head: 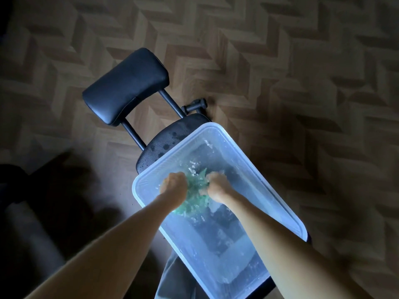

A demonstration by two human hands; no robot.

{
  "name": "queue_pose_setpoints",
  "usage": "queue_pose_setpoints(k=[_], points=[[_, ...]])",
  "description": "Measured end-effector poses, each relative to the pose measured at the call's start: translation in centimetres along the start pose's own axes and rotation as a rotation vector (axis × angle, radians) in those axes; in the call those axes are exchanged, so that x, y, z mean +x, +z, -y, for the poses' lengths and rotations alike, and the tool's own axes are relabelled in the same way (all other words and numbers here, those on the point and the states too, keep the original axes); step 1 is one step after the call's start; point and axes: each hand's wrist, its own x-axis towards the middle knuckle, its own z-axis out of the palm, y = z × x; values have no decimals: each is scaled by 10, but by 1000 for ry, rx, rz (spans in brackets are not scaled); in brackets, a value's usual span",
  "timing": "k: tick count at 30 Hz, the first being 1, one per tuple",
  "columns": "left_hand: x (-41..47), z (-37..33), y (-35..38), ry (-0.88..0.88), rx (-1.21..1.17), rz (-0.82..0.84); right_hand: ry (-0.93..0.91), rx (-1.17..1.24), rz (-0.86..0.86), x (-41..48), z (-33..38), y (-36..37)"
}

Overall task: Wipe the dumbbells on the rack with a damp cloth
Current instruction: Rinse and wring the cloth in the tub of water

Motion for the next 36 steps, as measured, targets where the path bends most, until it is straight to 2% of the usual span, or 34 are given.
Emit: queue_pose_setpoints(k=[2,5,6,8,10,11,13,15,16,18,20,22,24,26,28,31,34,36], points=[[3,-1,-5,-110,-151,-32,-2,28,-17,-3,-1,-3],[8,-4,-14,-149,-239,21,71,173,-66,-6,-3,-6],[7,-6,-21,-148,-307,109,71,235,-102,-5,-3,-7],[4,-10,-36,-159,-581,439,66,464,-158,-10,-3,-12],[-4,-9,-44,-119,-557,714,94,699,-188,-18,3,-19],[-5,-7,-40,-84,-474,733,109,760,-184,-20,5,-21],[-2,-2,-25,-52,-411,569,138,867,-164,-23,5,-24],[-1,-3,-18,-47,-519,398,155,1021,-60,-27,2,-27],[-2,-4,-18,-61,-606,364,143,1026,12,-27,-1,-28],[1,-3,-19,-115,-785,375,78,839,102,-27,-10,-30],[3,0,-22,-138,-903,352,111,582,10,-22,-16,-27],[1,1,-19,-174,-968,194,212,445,-154,-13,-18,-20],[-2,-2,-10,-215,-895,-23,212,534,-244,-9,-15,-14],[-7,-13,-2,-245,-739,-141,156,768,-282,-9,-7,-9],[-3,-25,6,-235,-655,-100,71,916,-278,-14,1,-10],[10,-41,4,-253,-643,-43,35,1002,-255,-11,8,-3],[19,-47,5,-193,-641,-7,96,1085,-312,3,14,11],[18,-50,8,-148,-679,14,160,1261,-298,12,15,8]])
